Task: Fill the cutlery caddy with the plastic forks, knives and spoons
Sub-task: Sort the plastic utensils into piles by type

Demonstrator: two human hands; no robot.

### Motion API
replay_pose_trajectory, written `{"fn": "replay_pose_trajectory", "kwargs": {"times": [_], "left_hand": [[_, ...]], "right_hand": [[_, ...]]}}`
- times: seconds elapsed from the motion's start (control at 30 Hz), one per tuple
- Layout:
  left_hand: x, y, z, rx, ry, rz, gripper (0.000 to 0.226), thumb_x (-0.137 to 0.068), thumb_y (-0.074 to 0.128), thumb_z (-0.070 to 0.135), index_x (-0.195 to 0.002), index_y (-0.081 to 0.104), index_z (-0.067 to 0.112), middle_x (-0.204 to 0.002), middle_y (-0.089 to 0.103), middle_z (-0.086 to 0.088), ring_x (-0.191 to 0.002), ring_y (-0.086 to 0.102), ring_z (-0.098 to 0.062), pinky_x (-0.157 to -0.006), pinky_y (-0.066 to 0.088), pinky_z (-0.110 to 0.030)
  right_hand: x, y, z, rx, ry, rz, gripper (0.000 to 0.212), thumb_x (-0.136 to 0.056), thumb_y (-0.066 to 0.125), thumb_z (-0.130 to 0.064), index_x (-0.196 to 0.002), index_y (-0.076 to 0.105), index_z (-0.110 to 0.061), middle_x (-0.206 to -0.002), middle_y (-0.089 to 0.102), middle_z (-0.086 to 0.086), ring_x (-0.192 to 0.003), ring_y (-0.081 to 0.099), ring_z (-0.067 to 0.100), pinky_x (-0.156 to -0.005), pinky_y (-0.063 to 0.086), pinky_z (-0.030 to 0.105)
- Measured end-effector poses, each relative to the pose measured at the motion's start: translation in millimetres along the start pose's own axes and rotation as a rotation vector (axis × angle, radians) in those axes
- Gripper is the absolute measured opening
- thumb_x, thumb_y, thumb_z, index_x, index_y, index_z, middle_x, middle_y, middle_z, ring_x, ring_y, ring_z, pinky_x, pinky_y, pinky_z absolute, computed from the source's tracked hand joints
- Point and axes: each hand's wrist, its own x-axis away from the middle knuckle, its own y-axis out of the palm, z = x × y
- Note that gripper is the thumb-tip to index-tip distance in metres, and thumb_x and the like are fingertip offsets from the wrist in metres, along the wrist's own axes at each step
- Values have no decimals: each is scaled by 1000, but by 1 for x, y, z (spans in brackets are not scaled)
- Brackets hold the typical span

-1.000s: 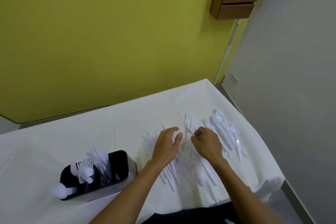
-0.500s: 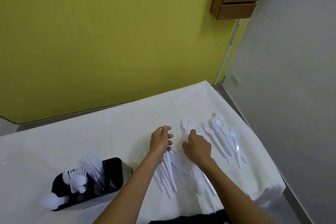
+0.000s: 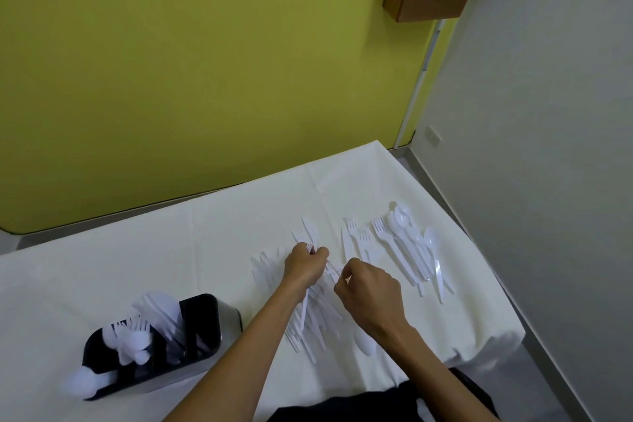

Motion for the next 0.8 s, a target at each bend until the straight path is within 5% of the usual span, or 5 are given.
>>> {"fn": "replay_pose_trajectory", "kwargs": {"times": [0.13, 0.33, 0.5, 0.67, 0.8], "left_hand": [[0, -2, -3, -17, 14, -3, 37, -101, 39, 24, -126, 53, 0, -105, 63, -15, -66, 50, -13, -55, 40, -25], [-2, -4, 0, 192, 20, 31, 23, -104, 35, 18, -112, 52, 4, -90, 71, -7, -68, 70, -16, -62, 56, -31], [0, -2, 8, 460, -17, -44, 23, -102, 43, 12, -111, 64, 11, -81, 58, -10, -60, 58, -20, -55, 53, -28], [-2, -4, 13, 441, -16, -109, 44, -92, 64, 52, -120, 57, 19, -76, 49, -4, -61, 43, -15, -50, 41, -26], [3, 6, 18, 318, 88, -108, 42, -99, 53, 50, -123, 61, 17, -111, 68, -12, -90, 66, -26, -56, 48, -23]], "right_hand": [[-6, -2, 15, -177, 20, -37, 15, -92, 57, -37, -93, 63, -23, -81, 67, -9, -73, 61, 11, -64, 52, 28], [-35, 9, 43, -58, 349, -112, 30, -95, 56, -38, -109, 52, -12, -105, 58, 3, -85, 60, 19, -68, 44, 26], [-38, 5, 38, -110, 320, -147, 25, -95, 57, -35, -86, 60, -11, -82, 66, 4, -63, 52, 11, -54, 42, 21], [-24, -13, 26, -357, 154, -110, 22, -87, 68, -40, -85, 63, -18, -75, 64, -7, -70, 60, 10, -64, 50, 27], [-8, -13, 18, -385, 64, -185, 22, -87, 67, -43, -82, 64, -22, -72, 64, -12, -67, 60, 5, -60, 44, 18]]}}
